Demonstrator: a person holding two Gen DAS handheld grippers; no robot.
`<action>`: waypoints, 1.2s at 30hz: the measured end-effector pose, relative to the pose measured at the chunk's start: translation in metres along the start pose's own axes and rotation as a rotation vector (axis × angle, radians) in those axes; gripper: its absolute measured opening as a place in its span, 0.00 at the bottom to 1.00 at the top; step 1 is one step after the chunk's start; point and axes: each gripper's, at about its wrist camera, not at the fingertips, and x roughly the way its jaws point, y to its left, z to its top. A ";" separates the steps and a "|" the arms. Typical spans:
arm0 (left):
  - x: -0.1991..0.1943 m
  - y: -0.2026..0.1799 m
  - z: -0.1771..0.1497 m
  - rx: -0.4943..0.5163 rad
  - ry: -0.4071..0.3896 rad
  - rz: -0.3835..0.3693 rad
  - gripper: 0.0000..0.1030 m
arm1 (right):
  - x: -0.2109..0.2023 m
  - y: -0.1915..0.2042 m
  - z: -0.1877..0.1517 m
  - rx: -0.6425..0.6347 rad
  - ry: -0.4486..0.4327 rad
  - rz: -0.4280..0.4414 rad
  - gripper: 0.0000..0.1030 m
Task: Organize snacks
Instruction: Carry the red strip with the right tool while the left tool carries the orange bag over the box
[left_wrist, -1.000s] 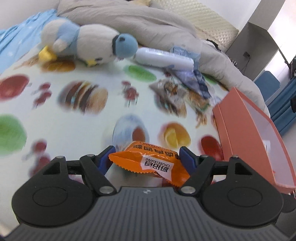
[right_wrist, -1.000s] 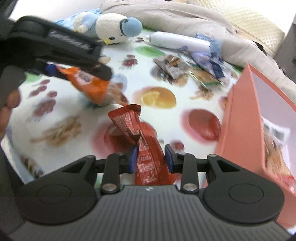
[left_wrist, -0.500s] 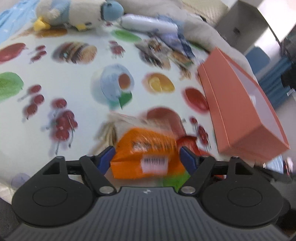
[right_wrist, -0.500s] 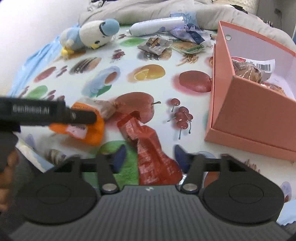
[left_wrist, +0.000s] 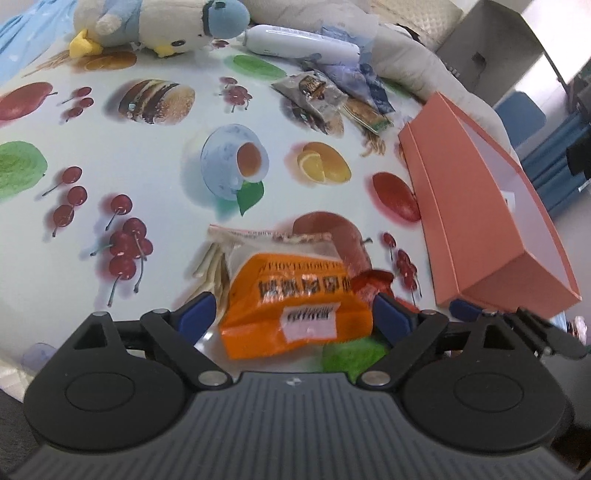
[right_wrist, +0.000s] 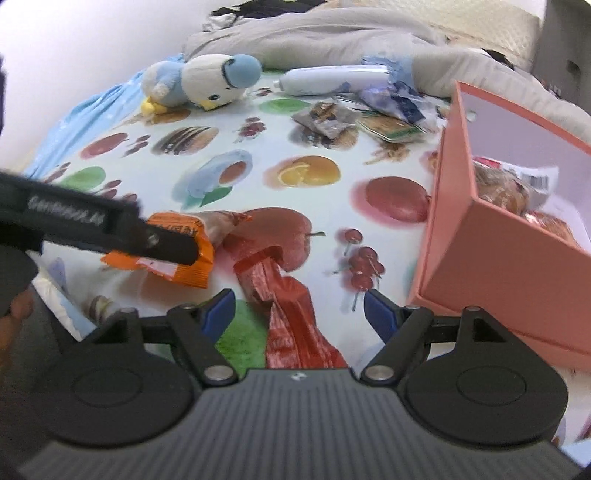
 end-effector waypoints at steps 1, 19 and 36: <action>0.002 0.000 0.002 -0.014 -0.002 -0.004 0.91 | 0.002 0.001 0.000 -0.010 0.010 -0.002 0.76; 0.029 -0.005 0.011 -0.012 -0.005 0.009 0.90 | 0.022 0.008 0.002 -0.021 0.120 -0.006 0.36; 0.005 -0.019 -0.007 0.019 -0.071 -0.011 0.75 | -0.016 -0.013 -0.011 0.162 0.085 -0.005 0.35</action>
